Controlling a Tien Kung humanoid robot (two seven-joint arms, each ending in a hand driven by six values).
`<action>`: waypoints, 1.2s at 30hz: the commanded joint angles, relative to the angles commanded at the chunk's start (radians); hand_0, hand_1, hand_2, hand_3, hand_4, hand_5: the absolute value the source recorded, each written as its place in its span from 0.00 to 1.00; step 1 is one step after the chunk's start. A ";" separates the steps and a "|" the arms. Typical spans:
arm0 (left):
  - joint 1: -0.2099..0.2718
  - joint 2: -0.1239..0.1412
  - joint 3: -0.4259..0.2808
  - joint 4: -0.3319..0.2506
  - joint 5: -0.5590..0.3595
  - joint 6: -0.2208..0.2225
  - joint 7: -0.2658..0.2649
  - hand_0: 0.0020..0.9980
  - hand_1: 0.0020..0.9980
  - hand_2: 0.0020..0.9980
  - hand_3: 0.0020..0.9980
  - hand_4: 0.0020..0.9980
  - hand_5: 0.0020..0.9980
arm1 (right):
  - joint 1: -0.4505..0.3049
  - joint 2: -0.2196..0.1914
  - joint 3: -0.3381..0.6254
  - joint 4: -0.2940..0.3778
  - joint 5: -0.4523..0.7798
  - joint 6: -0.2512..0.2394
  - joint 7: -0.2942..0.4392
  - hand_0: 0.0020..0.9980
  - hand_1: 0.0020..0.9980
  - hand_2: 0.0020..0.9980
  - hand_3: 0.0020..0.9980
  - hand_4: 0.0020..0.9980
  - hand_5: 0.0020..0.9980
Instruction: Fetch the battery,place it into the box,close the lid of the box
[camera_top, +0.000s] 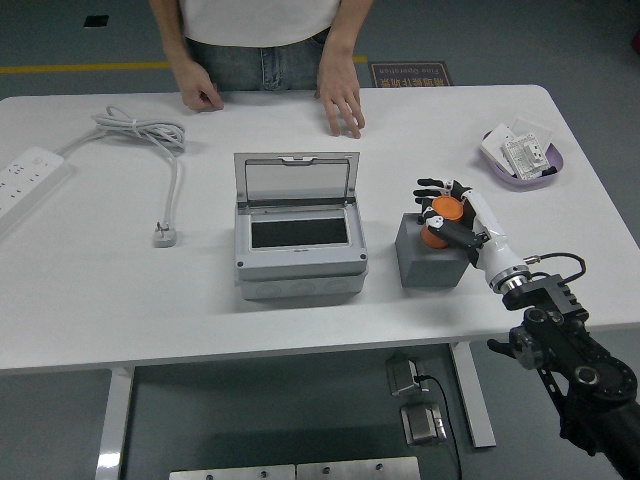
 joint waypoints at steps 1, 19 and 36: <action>0.000 0.000 0.000 0.000 -0.001 0.000 0.000 0.60 0.63 0.62 0.65 0.72 0.24 | 0.000 0.001 0.000 0.001 0.000 -0.001 -0.002 0.52 0.66 0.63 0.66 0.12 0.00; -0.001 0.001 -0.001 0.000 0.003 -0.003 -0.002 0.60 0.63 0.62 0.65 0.73 0.25 | -0.001 0.004 -0.003 0.012 0.034 0.004 -0.028 0.49 0.31 0.32 0.32 0.00 0.00; -0.002 0.002 0.002 0.000 0.003 -0.003 -0.002 0.60 0.62 0.62 0.65 0.73 0.25 | 0.009 0.000 0.003 0.027 0.070 -0.001 -0.024 0.45 0.24 0.25 0.25 0.00 0.00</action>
